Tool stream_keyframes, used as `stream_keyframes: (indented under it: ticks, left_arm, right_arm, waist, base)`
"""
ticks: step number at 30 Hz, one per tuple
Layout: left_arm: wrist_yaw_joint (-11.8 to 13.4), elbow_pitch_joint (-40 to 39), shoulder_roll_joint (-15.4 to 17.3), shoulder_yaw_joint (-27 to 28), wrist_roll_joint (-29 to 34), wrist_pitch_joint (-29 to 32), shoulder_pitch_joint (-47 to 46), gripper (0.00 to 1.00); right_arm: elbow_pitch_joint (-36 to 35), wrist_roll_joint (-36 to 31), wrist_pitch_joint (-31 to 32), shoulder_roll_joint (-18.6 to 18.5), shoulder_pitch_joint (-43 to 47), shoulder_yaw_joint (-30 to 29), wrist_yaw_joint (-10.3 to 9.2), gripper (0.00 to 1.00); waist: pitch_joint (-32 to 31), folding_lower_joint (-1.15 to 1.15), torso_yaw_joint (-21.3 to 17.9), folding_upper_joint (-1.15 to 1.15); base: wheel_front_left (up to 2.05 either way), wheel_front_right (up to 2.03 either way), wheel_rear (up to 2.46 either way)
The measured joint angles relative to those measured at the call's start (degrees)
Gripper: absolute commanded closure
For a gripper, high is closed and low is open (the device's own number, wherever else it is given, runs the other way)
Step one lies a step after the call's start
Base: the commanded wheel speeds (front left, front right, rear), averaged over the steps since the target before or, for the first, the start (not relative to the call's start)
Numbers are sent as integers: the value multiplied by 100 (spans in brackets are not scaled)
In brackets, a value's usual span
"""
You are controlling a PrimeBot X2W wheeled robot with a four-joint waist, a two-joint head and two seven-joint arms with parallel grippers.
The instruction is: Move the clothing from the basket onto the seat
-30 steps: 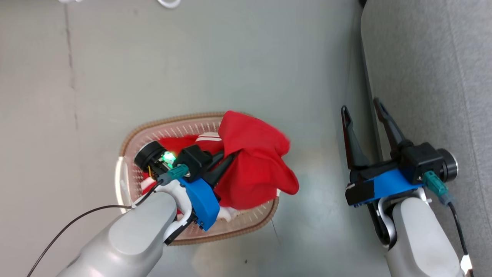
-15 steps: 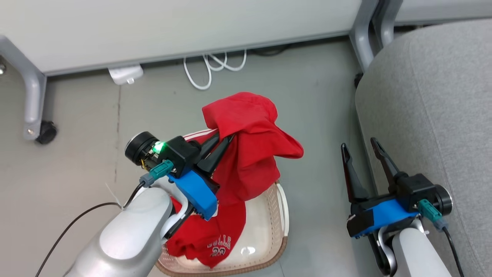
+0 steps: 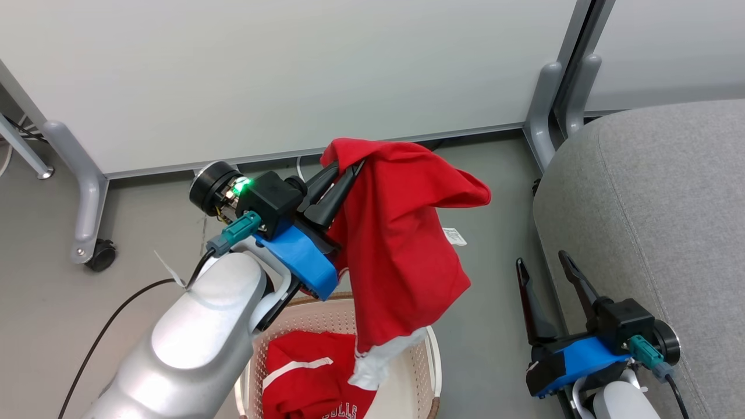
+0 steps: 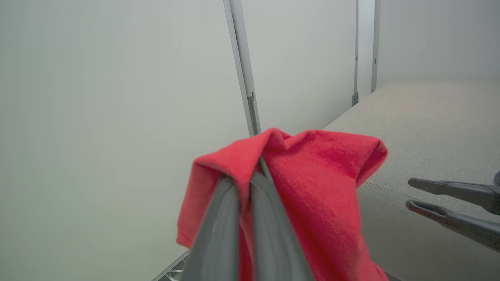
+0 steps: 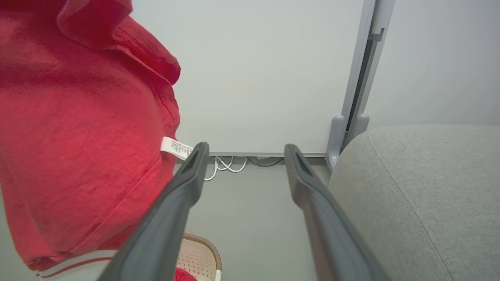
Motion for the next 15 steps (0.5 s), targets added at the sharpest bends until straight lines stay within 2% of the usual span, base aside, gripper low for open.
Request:
stream_keyframes:
  ticks: [8, 15]
  left_arm:
    - [0, 67, -36, -81, -51, 0, -31, 100]
    - [0, 122, -42, -103, -90, 0, -81, 100]
  right_arm:
    - [-69, 62, 0, 0, 96, 276, 0, 0]
    - [-183, 222, 0, 0, 53, 878, 0, 0]
  waist:
    - [-65, 1, 40, 0]
    - [0, 1, 70, 0]
  base:
    - [0, 0, 0]
    - [0, 0, 0]
